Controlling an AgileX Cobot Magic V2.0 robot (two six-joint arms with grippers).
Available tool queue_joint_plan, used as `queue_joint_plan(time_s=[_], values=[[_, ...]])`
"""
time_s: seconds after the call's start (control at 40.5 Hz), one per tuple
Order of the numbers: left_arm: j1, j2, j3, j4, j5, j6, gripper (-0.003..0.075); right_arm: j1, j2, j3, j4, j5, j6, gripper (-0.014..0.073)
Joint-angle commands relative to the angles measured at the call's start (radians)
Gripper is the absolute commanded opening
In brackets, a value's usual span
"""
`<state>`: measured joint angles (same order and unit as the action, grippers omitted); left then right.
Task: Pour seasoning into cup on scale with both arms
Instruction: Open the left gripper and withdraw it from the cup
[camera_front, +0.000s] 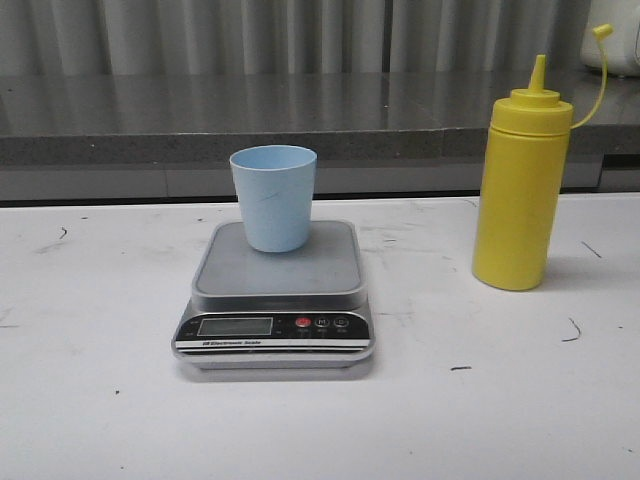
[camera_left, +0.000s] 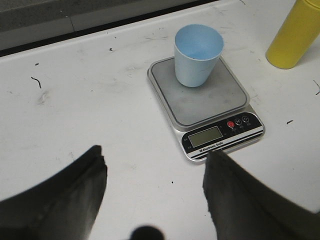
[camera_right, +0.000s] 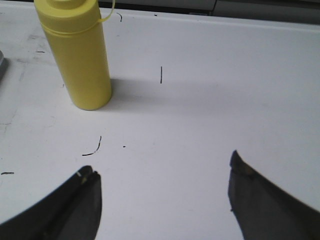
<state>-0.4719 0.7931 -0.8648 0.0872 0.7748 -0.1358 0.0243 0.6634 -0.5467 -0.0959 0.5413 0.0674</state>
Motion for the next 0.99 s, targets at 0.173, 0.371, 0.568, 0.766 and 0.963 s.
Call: queue_joint_plan(time_s=[0.173,0.371,0.568,0.766,0.963], values=[[-0.004,-0.001,-0.025,-0.004,-0.074,0.001,0.0421,-0.001,0.005,-0.044,0.004,-0.093,-0.009,0.0549],[-0.004,-0.001,-0.025,-0.004,-0.074,0.001,0.0421,-0.001,-0.001,-0.114,0.004,-0.017,-0.011,0.0549],[-0.004,-0.001,-0.025,-0.004,-0.074,0.001,0.0421,0.0,-0.001,-0.195,0.017,0.104,-0.035,0.0563],[-0.004,-0.001,-0.025,-0.004,-0.074,0.001,0.0421,0.001,0.006,-0.202,0.19,0.104,-0.178,0.0659],[-0.004,-0.001,-0.025,-0.004,-0.074,0.001,0.0421,0.001,0.073,-0.202,0.295,0.0,-0.281,0.0654]])
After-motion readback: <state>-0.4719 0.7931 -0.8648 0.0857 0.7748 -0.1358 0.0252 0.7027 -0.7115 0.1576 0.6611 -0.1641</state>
